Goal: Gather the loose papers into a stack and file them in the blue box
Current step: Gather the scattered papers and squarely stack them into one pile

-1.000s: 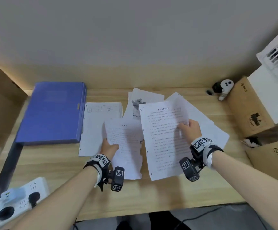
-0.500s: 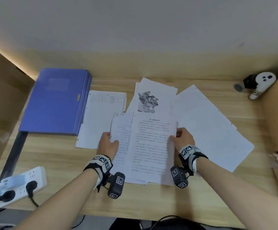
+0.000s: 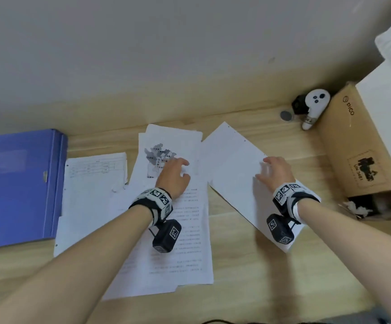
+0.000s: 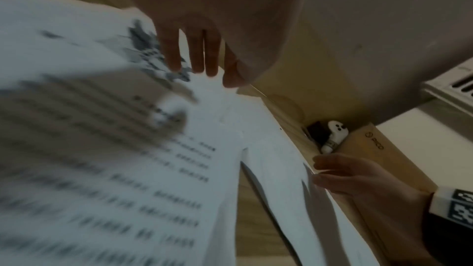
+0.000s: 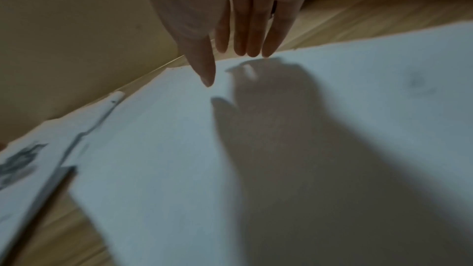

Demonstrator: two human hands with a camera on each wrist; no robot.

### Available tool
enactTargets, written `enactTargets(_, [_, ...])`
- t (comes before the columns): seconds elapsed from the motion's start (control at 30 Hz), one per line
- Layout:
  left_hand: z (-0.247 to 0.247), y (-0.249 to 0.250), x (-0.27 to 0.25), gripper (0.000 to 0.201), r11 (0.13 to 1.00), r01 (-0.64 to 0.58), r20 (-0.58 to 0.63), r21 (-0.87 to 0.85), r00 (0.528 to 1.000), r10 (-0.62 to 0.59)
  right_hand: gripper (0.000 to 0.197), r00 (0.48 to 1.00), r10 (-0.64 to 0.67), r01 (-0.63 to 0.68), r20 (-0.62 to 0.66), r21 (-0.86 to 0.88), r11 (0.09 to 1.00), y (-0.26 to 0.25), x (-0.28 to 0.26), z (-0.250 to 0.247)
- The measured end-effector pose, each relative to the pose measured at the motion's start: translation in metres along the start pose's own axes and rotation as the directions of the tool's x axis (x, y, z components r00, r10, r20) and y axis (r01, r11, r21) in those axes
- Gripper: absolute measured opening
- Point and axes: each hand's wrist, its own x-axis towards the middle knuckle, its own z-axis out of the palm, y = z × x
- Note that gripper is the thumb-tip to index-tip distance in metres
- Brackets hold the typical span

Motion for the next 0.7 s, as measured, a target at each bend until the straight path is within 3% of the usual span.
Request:
enactTargets(0.13, [0.025,0.014,0.036,0.048,0.969,0.039,0.186,0.245,0.979,-0.086,0.072,0.996,0.054,-0.04,0.069,-0.19,0.981,0.01,0.017,-0.009])
enactTargets(0.23, [0.036,0.008,0.037,0.054,0.913,0.014,0.193,0.408,0.976,-0.101,0.074,0.991,0.114,-0.096,0.075,-0.218,0.971,0.013,0.023,-0.006])
enactTargets(0.37, [0.035,0.001,0.04,0.053,0.885,-0.064,0.186,0.461,0.982,-0.026,0.063,0.98,0.151,-0.112,0.129,-0.264,0.958,0.013,0.029,-0.008])
enactTargets(0.53, [0.034,0.002,0.04,0.055,0.88,-0.062,0.202,0.47,0.979,-0.039,0.037,0.974,0.128,-0.125,0.189,-0.025,0.992,0.007,0.024,-0.02])
enactTargets(0.7, [0.018,0.016,0.033,0.068,0.923,-0.05,0.29,0.382,0.955,-0.069,0.013,0.998,-0.051,0.055,-0.041,0.099,0.994,-0.011,0.004,-0.054])
